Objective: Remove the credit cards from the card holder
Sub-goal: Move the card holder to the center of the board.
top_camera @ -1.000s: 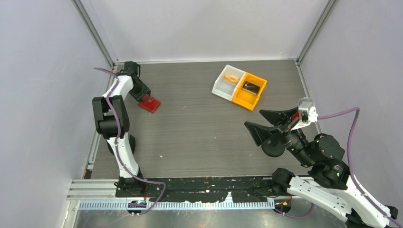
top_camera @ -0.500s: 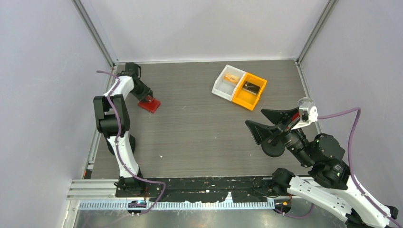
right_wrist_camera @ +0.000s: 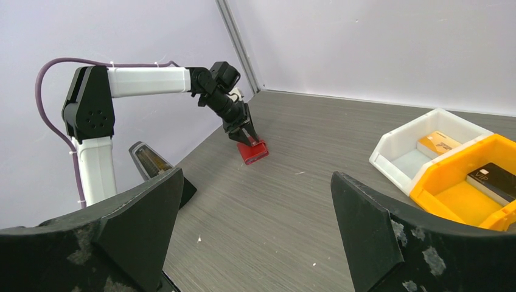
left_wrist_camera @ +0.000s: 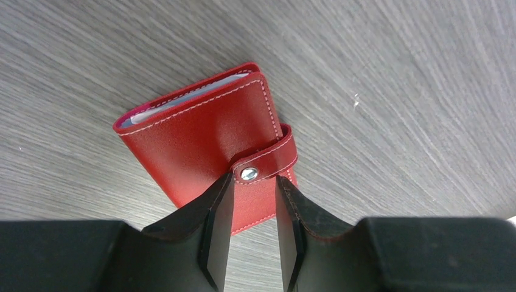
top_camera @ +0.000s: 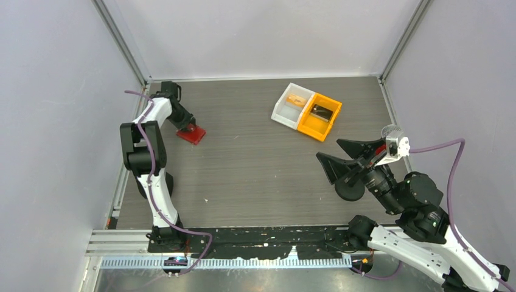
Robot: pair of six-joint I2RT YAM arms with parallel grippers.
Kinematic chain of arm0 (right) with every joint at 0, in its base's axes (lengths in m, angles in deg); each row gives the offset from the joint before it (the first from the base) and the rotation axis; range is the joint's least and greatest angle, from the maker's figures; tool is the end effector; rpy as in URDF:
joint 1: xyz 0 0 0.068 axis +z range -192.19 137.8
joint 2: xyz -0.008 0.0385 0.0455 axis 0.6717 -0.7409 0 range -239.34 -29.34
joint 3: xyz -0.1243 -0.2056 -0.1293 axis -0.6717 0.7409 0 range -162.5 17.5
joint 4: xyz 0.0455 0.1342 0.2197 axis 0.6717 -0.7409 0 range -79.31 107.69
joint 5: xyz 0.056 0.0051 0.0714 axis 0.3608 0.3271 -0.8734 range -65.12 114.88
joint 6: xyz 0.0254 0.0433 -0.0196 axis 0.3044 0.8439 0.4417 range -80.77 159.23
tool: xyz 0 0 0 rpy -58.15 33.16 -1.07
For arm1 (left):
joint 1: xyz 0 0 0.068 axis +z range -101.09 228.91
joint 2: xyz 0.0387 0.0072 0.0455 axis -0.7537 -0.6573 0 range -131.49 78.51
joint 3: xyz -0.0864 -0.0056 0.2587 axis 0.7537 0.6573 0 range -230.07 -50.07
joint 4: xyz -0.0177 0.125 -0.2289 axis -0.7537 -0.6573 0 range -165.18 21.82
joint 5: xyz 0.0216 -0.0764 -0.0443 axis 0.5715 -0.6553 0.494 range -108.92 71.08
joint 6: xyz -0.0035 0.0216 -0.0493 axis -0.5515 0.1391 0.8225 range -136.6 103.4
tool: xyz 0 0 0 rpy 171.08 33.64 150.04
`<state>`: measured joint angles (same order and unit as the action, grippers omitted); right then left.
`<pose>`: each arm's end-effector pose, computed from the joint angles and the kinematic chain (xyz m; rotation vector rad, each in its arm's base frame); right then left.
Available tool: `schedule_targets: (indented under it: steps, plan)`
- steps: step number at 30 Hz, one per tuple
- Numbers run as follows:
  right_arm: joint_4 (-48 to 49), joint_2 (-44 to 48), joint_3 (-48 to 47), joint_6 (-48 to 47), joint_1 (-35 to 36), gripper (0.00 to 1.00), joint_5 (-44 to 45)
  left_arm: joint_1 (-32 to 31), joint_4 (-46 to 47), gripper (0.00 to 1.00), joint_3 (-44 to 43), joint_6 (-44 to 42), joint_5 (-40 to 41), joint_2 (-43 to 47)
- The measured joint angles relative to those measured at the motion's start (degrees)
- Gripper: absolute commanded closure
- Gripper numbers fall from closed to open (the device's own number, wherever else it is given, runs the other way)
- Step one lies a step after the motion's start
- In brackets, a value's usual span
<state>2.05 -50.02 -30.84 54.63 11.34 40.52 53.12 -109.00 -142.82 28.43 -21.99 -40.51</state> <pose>0.0481 0.0491 0.3962 -0.2325 1.3986 0.8188 0.4359 0.0302 0.1888 -1.1418 2.5273 -0.2655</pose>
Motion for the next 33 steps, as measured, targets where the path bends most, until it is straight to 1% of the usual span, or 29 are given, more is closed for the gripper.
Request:
schedule_targets:
  steps: [6,9,19,23,26,28,31,33]
  plan:
    - [-0.22,1.81,0.02,0.20,-0.02,0.00,1.55,-1.68,-1.36,0.65,1.38,-2.16,0.22,0.55]
    - [-0.26,2.84,0.02,0.44,0.00,0.02,2.08,-2.84,-1.68,0.65,2.51,-2.99,0.26,1.49]
    - [-1.05,4.68,0.02,1.40,0.00,0.03,3.17,-5.03,-1.57,0.65,11.93,-4.09,0.39,8.20]
    - [-1.60,5.25,0.13,1.75,-0.02,0.03,3.26,-7.50,-1.53,0.65,14.27,-5.22,1.36,9.79]
    - [-2.01,5.73,0.24,2.01,-0.02,0.03,3.28,-9.29,-2.19,0.64,14.12,-6.75,4.09,10.08]
    - [-2.23,6.14,0.35,2.12,0.00,0.03,3.30,-10.75,-4.15,0.61,12.22,-8.85,7.28,10.05]
    - [-2.56,6.93,0.46,2.12,0.00,0.03,3.32,-13.33,-8.31,0.57,5.57,-14.03,14.73,9.64]
    - [-2.73,7.56,0.46,1.99,0.00,0.03,3.34,-16.02,-9.79,0.55,-0.90,-18.99,22.23,8.81]
